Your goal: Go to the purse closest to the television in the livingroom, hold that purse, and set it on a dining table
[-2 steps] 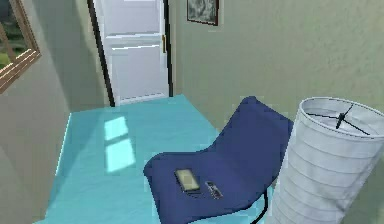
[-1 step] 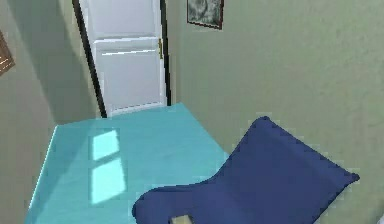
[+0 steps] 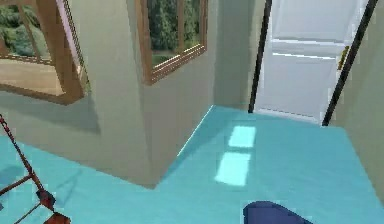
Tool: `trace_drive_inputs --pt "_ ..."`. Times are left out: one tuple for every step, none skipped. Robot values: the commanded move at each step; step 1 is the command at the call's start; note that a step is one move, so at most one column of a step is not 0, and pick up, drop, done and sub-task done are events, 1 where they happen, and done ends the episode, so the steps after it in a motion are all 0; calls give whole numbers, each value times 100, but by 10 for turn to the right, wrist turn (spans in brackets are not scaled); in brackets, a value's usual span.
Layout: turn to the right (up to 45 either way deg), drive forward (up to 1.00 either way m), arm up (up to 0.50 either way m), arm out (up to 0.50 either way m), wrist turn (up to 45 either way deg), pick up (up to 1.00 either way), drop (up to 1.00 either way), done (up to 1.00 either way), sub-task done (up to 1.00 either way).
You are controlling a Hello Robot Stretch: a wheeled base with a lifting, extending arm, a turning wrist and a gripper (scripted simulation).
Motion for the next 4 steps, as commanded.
trace_drive_inputs --pt "-390 0 0 0 0 0 0 0 0" --pt "0 0 48 0 0 0 0 0 0" --pt "0 0 0 20 0 0 0 0 0" --pt "0 0 0 0 450 0 0 0 0"
